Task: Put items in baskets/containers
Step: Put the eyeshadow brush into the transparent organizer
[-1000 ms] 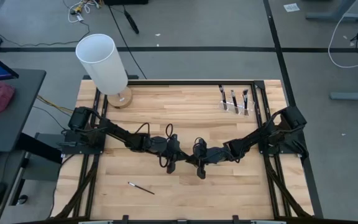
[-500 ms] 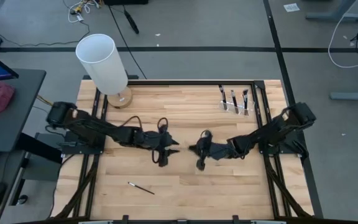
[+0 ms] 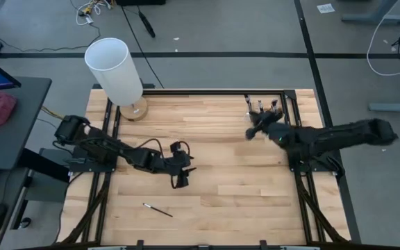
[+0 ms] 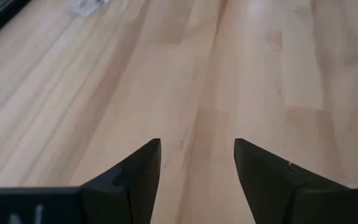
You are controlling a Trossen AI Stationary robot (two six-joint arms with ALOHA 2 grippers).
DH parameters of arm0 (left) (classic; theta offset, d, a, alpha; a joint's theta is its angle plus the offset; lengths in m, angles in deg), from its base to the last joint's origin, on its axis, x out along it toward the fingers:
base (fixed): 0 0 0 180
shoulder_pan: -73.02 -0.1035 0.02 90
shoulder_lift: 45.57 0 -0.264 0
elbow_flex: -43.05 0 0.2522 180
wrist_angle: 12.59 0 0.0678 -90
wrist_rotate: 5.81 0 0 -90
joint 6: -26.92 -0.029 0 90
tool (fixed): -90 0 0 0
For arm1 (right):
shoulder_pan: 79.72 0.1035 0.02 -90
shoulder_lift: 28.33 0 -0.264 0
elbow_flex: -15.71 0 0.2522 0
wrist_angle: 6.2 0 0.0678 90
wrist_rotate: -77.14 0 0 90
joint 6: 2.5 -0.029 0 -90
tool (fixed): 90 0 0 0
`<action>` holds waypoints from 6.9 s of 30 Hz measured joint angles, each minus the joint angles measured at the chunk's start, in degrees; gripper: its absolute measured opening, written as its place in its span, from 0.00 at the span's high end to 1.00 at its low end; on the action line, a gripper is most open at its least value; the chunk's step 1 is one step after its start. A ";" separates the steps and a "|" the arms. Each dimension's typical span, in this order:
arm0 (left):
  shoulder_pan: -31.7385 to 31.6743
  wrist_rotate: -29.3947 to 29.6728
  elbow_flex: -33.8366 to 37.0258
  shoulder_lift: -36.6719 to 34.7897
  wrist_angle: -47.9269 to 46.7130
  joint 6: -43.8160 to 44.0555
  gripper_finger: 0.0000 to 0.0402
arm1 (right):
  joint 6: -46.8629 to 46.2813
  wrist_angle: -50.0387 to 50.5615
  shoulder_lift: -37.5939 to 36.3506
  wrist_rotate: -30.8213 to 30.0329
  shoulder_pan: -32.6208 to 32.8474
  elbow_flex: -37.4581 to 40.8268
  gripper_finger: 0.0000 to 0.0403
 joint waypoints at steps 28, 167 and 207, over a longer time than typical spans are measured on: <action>4.97 12.31 -0.02 2.27 0.16 2.01 0.57 | -0.17 2.33 8.11 22.10 -34.55 5.16 0.96; 29.36 4.90 -27.39 26.68 -55.28 79.34 0.56 | 4.34 -47.13 46.10 21.54 9.60 -4.30 0.70; 28.58 19.87 5.26 7.71 -22.75 63.84 0.98 | 1.30 -47.61 46.12 21.71 11.50 -4.30 0.70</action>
